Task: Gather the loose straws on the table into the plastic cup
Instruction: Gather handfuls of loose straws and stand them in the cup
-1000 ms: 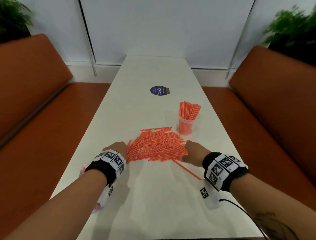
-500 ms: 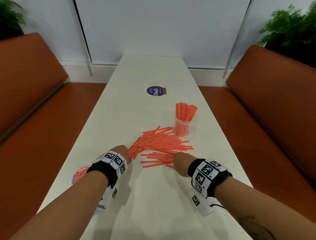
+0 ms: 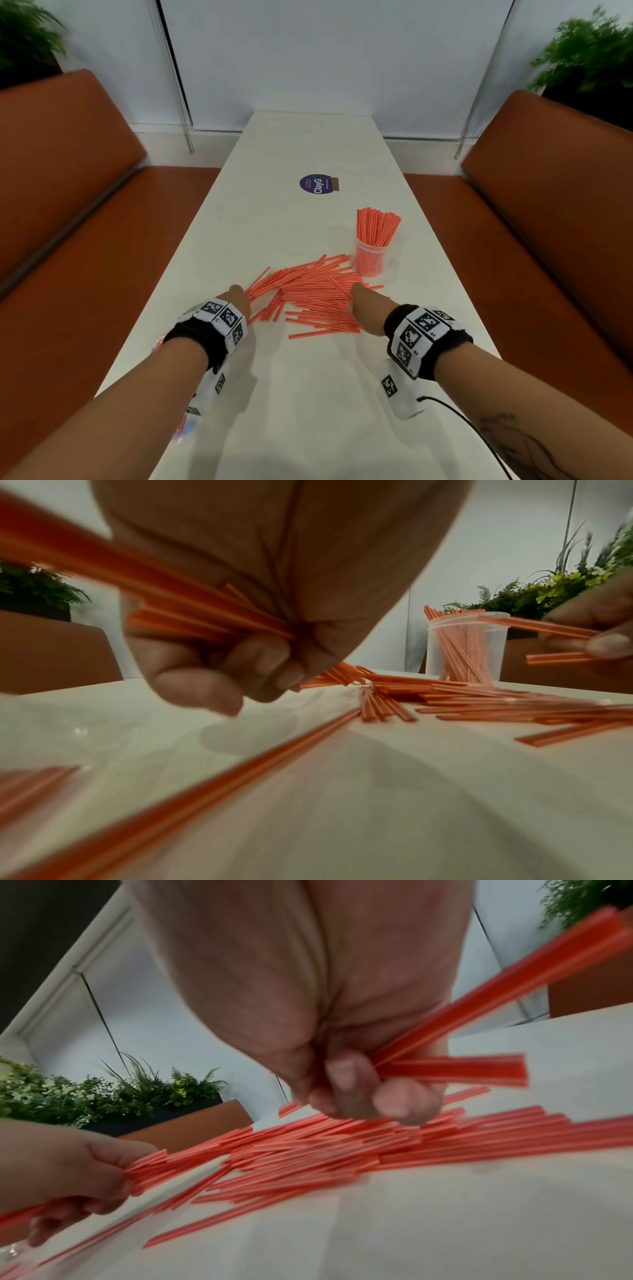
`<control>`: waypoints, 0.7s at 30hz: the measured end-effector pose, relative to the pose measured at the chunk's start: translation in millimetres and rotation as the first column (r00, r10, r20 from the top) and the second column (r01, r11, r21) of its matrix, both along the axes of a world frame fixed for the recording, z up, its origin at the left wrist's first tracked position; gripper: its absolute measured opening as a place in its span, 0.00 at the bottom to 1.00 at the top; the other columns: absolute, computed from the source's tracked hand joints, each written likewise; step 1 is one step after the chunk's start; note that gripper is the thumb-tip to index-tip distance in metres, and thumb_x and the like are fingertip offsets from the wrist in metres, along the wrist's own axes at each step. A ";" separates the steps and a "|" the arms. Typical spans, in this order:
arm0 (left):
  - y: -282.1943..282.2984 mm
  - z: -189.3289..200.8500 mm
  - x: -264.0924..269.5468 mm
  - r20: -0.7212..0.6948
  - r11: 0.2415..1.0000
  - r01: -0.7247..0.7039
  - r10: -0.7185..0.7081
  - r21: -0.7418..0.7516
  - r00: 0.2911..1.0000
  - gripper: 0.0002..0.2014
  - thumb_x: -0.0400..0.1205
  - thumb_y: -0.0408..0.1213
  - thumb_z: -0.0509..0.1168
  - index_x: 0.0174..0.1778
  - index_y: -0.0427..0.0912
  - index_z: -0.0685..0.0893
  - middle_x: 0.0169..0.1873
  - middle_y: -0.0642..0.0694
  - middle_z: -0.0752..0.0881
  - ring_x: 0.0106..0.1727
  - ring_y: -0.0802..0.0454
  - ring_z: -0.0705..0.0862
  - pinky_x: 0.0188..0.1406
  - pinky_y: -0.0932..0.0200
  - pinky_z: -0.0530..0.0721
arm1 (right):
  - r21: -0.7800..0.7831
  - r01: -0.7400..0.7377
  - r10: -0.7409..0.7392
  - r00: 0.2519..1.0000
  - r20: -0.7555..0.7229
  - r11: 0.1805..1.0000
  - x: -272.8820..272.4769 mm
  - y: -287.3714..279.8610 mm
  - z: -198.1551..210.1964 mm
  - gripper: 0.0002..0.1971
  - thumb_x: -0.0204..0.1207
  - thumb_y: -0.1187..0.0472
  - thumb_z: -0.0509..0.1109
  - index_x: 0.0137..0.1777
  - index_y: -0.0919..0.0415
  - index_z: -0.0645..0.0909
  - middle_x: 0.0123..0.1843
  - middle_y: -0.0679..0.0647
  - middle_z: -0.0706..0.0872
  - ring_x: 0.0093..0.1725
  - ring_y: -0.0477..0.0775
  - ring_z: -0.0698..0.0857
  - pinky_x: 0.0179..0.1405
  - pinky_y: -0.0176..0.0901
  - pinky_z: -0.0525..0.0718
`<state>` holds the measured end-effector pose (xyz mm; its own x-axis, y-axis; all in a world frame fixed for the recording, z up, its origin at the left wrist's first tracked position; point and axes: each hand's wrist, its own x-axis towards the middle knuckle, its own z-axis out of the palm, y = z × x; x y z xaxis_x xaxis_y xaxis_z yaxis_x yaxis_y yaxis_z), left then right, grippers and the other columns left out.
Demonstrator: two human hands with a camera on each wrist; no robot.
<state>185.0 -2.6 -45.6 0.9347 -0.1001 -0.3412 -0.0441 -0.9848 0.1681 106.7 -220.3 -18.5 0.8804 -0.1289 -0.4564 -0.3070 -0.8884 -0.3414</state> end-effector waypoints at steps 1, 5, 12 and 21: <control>2.2 0.0 -1.9 0.007 1.000 -0.010 0.010 -0.006 1.000 0.14 0.82 0.26 0.51 0.64 0.27 0.68 0.39 0.45 0.78 0.58 0.44 0.85 0.57 0.55 0.82 | 0.040 0.019 -0.019 1.000 0.008 0.999 -0.3 -0.2 -1.3 0.07 0.84 0.64 0.53 0.58 0.65 0.65 0.34 0.50 0.69 0.30 0.45 0.68 0.27 0.36 0.66; 7.2 5.1 -3.2 0.059 1.000 -0.013 0.014 -0.020 0.998 0.14 0.83 0.26 0.51 0.64 0.26 0.67 0.34 0.47 0.76 0.53 0.47 0.84 0.59 0.55 0.81 | 0.143 0.050 -0.051 0.999 0.003 0.989 -2.4 0.6 -1.6 0.16 0.84 0.56 0.55 0.65 0.67 0.67 0.44 0.53 0.75 0.41 0.51 0.75 0.29 0.35 0.67; 9.9 15.9 -8.4 0.047 0.993 -0.107 0.109 -0.039 0.993 0.16 0.83 0.25 0.51 0.67 0.26 0.64 0.60 0.33 0.83 0.59 0.40 0.85 0.59 0.50 0.81 | 0.276 0.124 -0.149 0.986 0.070 0.953 5.4 4.8 -5.5 0.13 0.80 0.52 0.62 0.36 0.54 0.65 0.33 0.49 0.70 0.29 0.47 0.69 0.27 0.37 0.68; -18.8 39.8 -16.8 0.047 0.979 -0.067 0.077 -0.192 0.996 0.16 0.84 0.31 0.52 0.67 0.28 0.68 0.62 0.30 0.80 0.63 0.34 0.80 0.60 0.47 0.78 | 0.723 0.334 -0.420 0.905 -0.068 0.604 25.1 32.3 9.3 0.44 0.66 0.32 0.69 0.71 0.66 0.68 0.24 0.48 0.67 0.21 0.46 0.65 0.21 0.38 0.69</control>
<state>168.2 -21.4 -5.8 0.9583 -0.0899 -0.2713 0.0118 -0.9359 0.3520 131.8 -188.0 -9.2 0.8737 -0.1380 -0.4664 -0.4851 -0.1767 -0.8564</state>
